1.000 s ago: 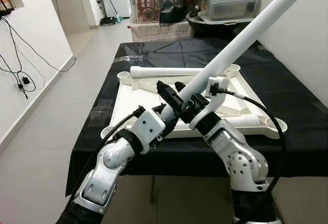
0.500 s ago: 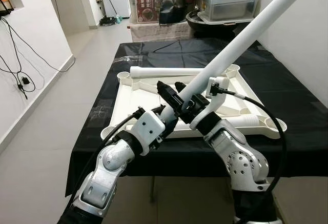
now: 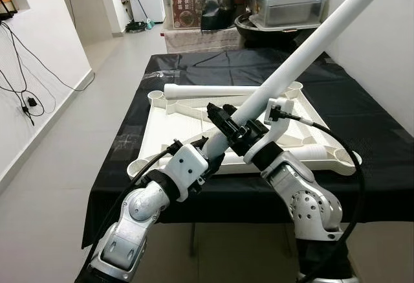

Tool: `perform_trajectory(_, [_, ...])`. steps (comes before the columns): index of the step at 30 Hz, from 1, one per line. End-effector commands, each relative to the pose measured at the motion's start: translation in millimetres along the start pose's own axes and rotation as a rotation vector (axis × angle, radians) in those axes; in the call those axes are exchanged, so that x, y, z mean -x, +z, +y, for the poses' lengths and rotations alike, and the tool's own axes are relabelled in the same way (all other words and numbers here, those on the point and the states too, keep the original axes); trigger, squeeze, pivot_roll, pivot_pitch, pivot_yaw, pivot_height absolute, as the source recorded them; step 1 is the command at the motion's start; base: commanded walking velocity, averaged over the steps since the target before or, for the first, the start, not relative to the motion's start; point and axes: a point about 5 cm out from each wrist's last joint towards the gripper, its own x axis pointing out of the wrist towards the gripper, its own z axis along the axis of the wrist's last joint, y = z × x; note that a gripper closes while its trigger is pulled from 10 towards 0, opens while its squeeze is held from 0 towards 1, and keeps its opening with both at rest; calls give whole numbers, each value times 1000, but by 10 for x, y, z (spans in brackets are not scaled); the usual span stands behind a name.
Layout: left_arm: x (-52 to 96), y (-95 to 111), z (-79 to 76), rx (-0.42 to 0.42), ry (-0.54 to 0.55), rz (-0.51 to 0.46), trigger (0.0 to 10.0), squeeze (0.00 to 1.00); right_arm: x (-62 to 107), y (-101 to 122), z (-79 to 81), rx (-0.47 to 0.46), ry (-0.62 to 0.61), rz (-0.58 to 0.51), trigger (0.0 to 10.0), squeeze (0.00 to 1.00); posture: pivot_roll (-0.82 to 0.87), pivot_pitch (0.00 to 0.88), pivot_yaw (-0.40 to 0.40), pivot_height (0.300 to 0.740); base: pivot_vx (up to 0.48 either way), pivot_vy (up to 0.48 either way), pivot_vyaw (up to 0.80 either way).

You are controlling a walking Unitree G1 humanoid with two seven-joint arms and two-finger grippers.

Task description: Building children table

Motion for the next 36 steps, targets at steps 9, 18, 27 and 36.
perform_trajectory(9, [-9,-6,-128,-9,-79,6,10000,0,-56,-10,62,-2,33,9,0,0,18,0,11,740,0,0,0])
perform_trajectory(18, [24,-129,-69,49,-59,89,10000,0,-52,-3,56,-4,34,3,0,0,19,0,13,740,0,0,0])
perform_trajectory(27, [53,-217,1,74,-38,138,10000,1000,-55,14,52,-6,34,-6,0,0,20,0,12,740,0,0,0])
perform_trajectory(36, [75,-192,70,74,12,142,10000,0,-59,107,-104,43,-61,-52,0,0,27,0,8,740,0,0,0])
